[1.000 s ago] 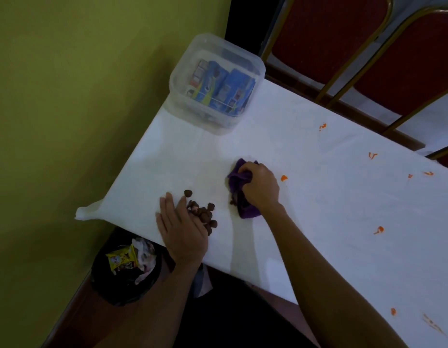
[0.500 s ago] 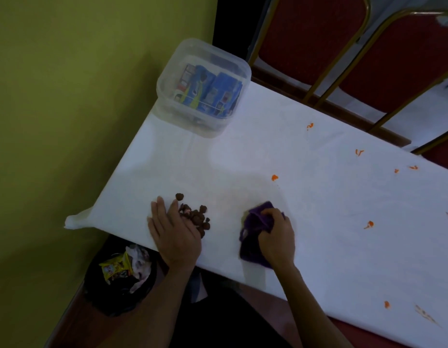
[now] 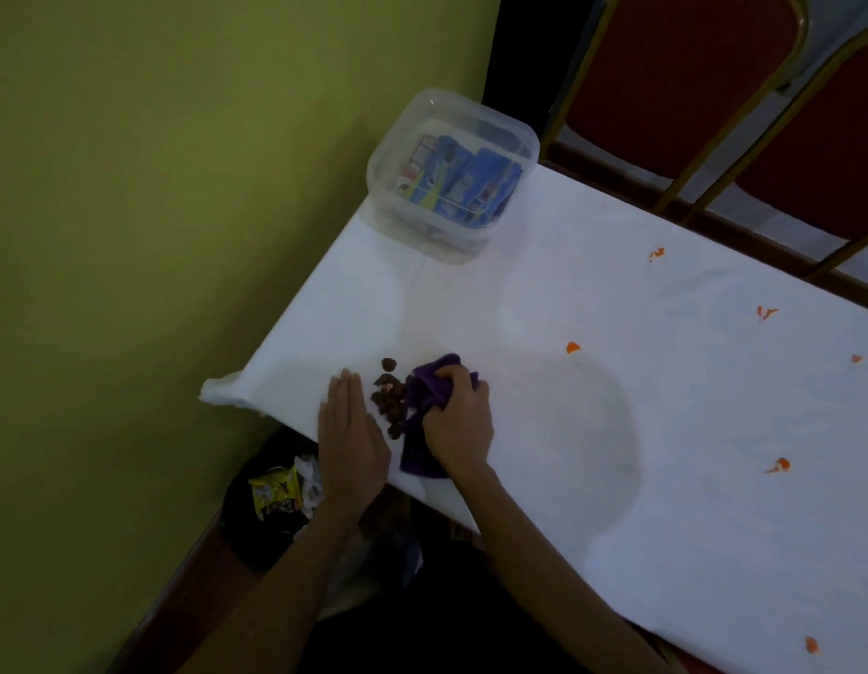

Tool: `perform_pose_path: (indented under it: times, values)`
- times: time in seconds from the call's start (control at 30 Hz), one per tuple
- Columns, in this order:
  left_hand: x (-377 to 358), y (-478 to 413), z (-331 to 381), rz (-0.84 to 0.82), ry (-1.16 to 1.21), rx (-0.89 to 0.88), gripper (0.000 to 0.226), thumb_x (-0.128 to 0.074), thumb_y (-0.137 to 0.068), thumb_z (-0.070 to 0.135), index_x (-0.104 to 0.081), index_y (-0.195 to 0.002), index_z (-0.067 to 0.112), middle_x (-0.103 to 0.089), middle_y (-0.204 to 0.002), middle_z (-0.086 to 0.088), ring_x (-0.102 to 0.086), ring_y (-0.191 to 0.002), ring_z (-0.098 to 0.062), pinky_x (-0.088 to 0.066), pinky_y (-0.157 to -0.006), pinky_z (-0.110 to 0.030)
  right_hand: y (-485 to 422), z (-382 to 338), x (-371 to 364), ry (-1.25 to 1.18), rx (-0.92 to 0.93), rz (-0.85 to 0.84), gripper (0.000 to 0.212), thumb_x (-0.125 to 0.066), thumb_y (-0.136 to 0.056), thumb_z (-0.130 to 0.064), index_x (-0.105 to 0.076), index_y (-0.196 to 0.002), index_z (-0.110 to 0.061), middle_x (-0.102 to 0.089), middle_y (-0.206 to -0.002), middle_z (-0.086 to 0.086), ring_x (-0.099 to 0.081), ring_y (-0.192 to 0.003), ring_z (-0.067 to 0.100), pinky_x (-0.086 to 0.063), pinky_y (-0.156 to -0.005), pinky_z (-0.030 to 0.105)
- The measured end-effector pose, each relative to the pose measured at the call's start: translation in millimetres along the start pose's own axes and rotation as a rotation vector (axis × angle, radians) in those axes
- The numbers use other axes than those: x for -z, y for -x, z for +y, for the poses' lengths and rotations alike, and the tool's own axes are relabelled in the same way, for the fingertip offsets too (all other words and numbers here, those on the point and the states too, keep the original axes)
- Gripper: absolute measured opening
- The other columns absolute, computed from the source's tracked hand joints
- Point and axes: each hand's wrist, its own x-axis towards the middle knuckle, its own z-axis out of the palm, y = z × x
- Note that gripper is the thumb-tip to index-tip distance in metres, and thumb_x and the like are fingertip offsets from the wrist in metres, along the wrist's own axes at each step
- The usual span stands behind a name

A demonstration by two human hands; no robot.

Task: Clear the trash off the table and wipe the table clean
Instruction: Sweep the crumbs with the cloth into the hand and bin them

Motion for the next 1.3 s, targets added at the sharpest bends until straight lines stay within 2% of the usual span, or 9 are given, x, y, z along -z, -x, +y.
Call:
perform_pose_path:
  times: [0.17, 0.37, 0.5, 0.67, 0.8, 0.9, 1.07, 1.2, 1.3]
  values:
    - [4, 12, 2, -0.048, 0.005, 0.039, 0.059, -0.035, -0.097, 0.011, -0.026, -0.153, -0.005, -0.028, -0.160, -0.021, -0.024, -0.150, -0.037, -0.019, -0.122, -0.053, -5, 3, 21, -0.062, 0.024, -0.008, 0.051, -0.059, -0.082, -0.005, -0.053, -0.128, -0.026, -0.053, -0.119, 0.008, -0.047, -0.092, 0.016, -0.045, -0.076, 0.029]
    - [14, 29, 50, -0.036, 0.186, 0.252, 0.069, -0.045, -0.097, 0.004, -0.011, -0.157, 0.000, -0.013, -0.165, -0.019, -0.009, -0.154, -0.030, -0.004, -0.126, -0.045, 24, 69, 74, -0.114, -0.101, 0.102, 0.053, -0.059, -0.078, -0.001, -0.057, -0.126, -0.023, -0.058, -0.116, 0.007, -0.051, -0.093, 0.018, -0.041, -0.070, 0.021]
    - [10, 44, 93, -0.054, 0.211, 0.085, 0.068, -0.048, -0.095, 0.004, -0.018, -0.156, 0.001, -0.016, -0.164, -0.018, -0.014, -0.152, -0.033, -0.011, -0.126, -0.047, 56, 112, 104, -0.151, -0.200, 0.198, 0.054, -0.059, -0.075, 0.000, -0.058, -0.122, -0.025, -0.060, -0.116, 0.004, -0.056, -0.099, 0.020, -0.038, -0.067, 0.014]
    - [-33, 74, 141, -0.244, 0.157, -0.246, 0.065, -0.047, -0.094, 0.004, -0.022, -0.155, 0.001, -0.019, -0.164, -0.014, -0.011, -0.154, -0.026, -0.002, -0.126, -0.039, 96, 152, 144, -0.209, -0.290, 0.312, 0.055, -0.057, -0.072, 0.002, -0.060, -0.117, -0.029, -0.061, -0.113, 0.000, -0.057, -0.100, 0.018, -0.044, -0.077, 0.024]
    - [-66, 112, 167, -0.431, 0.074, -0.504, 0.063, -0.039, -0.094, 0.015, -0.027, -0.153, -0.001, -0.021, -0.164, -0.015, -0.016, -0.153, -0.030, -0.012, -0.125, -0.047, 120, 189, 181, -0.184, -0.351, 0.410, 0.052, -0.058, -0.071, 0.001, -0.064, -0.113, -0.029, -0.065, -0.108, 0.000, -0.060, -0.099, 0.020, -0.052, -0.083, 0.032]
    - [-86, 135, 171, -0.485, -0.018, -0.545, 0.067, -0.028, -0.092, 0.030, -0.034, -0.150, -0.003, -0.025, -0.162, -0.019, -0.023, -0.151, -0.034, -0.019, -0.122, -0.054, 133, 216, 219, -0.155, -0.451, 0.467, 0.051, -0.058, -0.073, -0.002, -0.064, -0.116, -0.028, -0.067, -0.109, 0.001, -0.061, -0.098, 0.023, -0.055, -0.081, 0.037]
    - [-100, 147, 165, -0.469, -0.184, -0.588, 0.070, -0.021, -0.095, 0.040, -0.024, -0.156, 0.008, -0.009, -0.167, -0.015, -0.007, -0.154, -0.030, -0.005, -0.123, -0.052, 160, 257, 268, -0.125, -0.609, 0.454, 0.045, -0.058, -0.078, -0.003, -0.063, -0.118, -0.024, -0.065, -0.107, 0.000, -0.059, -0.094, 0.023, -0.048, -0.074, 0.031]
    - [-99, 147, 161, -0.458, -0.233, -0.618, 0.067, -0.025, -0.098, 0.041, -0.022, -0.158, 0.011, -0.007, -0.167, -0.014, -0.006, -0.155, -0.030, -0.008, -0.123, -0.054, 163, 270, 269, -0.190, -0.563, 0.374, 0.042, -0.057, -0.078, -0.001, -0.064, -0.114, -0.022, -0.067, -0.105, 0.000, -0.061, -0.096, 0.024, -0.044, -0.074, 0.028]
    - [-97, 146, 160, -0.474, -0.256, -0.617, 0.066, -0.024, -0.099, 0.042, -0.023, -0.158, 0.012, -0.010, -0.167, -0.014, -0.009, -0.154, -0.029, -0.012, -0.123, -0.054, 150, 264, 264, -0.280, -0.467, 0.269, 0.041, -0.058, -0.076, 0.001, -0.065, -0.105, -0.027, -0.069, -0.100, -0.003, -0.064, -0.096, 0.024, -0.052, -0.078, 0.034]
